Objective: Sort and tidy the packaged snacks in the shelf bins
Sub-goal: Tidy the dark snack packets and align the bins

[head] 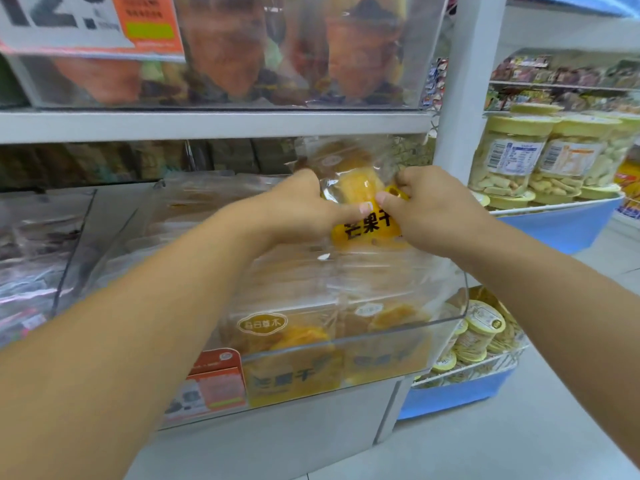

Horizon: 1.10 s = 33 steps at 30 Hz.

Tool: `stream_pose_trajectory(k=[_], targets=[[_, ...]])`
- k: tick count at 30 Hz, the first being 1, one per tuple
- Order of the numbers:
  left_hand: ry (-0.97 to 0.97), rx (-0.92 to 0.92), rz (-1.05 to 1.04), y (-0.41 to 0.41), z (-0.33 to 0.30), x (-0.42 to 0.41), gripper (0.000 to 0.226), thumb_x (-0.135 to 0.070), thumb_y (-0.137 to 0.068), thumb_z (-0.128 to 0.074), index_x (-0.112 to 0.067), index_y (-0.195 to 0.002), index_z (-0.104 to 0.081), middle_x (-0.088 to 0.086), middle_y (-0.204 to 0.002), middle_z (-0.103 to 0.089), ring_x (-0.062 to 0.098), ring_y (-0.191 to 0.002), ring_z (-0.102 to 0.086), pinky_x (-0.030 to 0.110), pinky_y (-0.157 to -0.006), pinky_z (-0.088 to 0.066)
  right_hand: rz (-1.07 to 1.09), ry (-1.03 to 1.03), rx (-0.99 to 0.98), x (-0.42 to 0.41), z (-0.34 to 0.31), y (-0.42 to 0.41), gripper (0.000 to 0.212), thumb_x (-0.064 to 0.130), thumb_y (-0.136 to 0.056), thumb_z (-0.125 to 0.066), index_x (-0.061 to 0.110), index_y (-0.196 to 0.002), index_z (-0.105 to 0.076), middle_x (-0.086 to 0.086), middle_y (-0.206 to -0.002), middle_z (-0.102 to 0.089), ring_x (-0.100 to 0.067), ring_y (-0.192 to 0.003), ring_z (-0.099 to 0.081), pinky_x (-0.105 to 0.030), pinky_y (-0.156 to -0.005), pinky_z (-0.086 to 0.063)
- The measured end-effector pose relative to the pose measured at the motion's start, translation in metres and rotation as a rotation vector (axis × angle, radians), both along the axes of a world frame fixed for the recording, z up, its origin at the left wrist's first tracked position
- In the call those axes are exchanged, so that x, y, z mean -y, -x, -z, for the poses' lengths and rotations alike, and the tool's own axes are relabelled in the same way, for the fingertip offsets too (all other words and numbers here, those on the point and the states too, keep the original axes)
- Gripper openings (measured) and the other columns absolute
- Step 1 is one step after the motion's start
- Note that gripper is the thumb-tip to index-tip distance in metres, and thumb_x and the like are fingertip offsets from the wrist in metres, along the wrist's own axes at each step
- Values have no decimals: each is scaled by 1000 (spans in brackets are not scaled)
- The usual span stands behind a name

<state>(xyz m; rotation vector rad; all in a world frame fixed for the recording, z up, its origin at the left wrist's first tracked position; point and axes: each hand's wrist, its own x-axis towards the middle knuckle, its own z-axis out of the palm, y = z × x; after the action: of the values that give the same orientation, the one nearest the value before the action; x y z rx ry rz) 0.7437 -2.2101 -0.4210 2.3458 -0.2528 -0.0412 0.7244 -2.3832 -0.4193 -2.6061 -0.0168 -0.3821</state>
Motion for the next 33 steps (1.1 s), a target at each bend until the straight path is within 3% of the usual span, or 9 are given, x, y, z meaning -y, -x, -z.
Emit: stream_pose_trajectory(k=[4, 8, 12, 16, 20, 24, 27, 29, 33], targets=[[419, -152, 7, -18, -15, 0, 51, -58, -66, -82, -19, -97, -75, -7, -104, -73, 9, -100, -64, 25, -85, -43, -46, -244, -71, 1, -1, -3, 26, 35, -99, -58, 12, -111, -58, -13, -101, -66, -32, -91, -67, -48, -81, -56], [639, -151, 8, -30, -13, 2, 11, -18, -79, -73, -20, -69, -69, -6, -72, -69, 15, -75, -61, 30, -76, -45, -98, -351, -118, -1, -3, -4, 20, 33, -93, -62, 18, -107, -58, -6, -96, -65, -18, -77, -62, -40, -74, -55], [482, -213, 34, -24, -6, -2, 48, -24, -60, -90, -6, -102, -77, 0, -106, -76, 18, -106, -67, 29, -94, -50, -170, -334, -187, 0, -4, -1, 51, 48, -86, -73, 21, -123, -51, 0, -108, -62, -13, -89, -60, -31, -71, -48], [416, -214, 46, -27, -5, -5, 76, -43, -31, -98, -14, -98, -81, -4, -126, -69, 12, -127, -54, 34, -115, -33, -147, -351, -189, 0, -1, -6, 60, 46, -87, -73, 18, -133, -46, 3, -108, -56, -11, -89, -55, -28, -69, -44], [297, -125, 48, -26, -2, -5, 123, -71, -34, -90, -8, -134, -58, -2, -131, -64, 15, -121, -59, 38, -111, -41, -143, -460, -260, -2, -7, -7, 66, 39, -83, -78, 19, -135, -43, 7, -119, -50, -16, -95, -52, -30, -69, -43], [115, -9, 51, -20, 2, 4, 66, -71, -80, -64, -13, -107, -48, -9, -97, -54, 8, -92, -54, 29, -84, -43, -112, -640, -262, -2, -10, -6, 58, 34, -51, -87, 29, -89, -43, -8, -120, -62, -30, -107, -62, -51, -90, -55], [42, 34, 32, -19, 3, 10, 62, -74, -85, -52, -14, -101, -51, -8, -90, -53, 6, -83, -51, 29, -70, -38, -179, -683, -249, 2, -11, -5, 37, 12, -80, -78, 22, -77, -43, -6, -91, -64, -28, -93, -67, -48, -88, -57], [-32, 59, 11, -16, 1, 13, 62, -74, -89, -45, -13, -87, -56, -4, -80, -54, 8, -73, -51, 28, -63, -35, -176, -688, -270, 3, -11, -3, 28, 7, -91, -68, 19, -80, -46, -5, -82, -64, -23, -79, -68, -41, -73, -59], [-282, 165, 35, -13, 5, 17, 73, -72, -95, -23, -12, -68, -55, 6, -72, -55, 21, -74, -53, 30, -64, -37, -199, -612, -333, 0, -14, -4, 19, 18, -97, -62, 12, -114, -55, -14, -114, -69, -31, -104, -69, -52, -94, -55]])
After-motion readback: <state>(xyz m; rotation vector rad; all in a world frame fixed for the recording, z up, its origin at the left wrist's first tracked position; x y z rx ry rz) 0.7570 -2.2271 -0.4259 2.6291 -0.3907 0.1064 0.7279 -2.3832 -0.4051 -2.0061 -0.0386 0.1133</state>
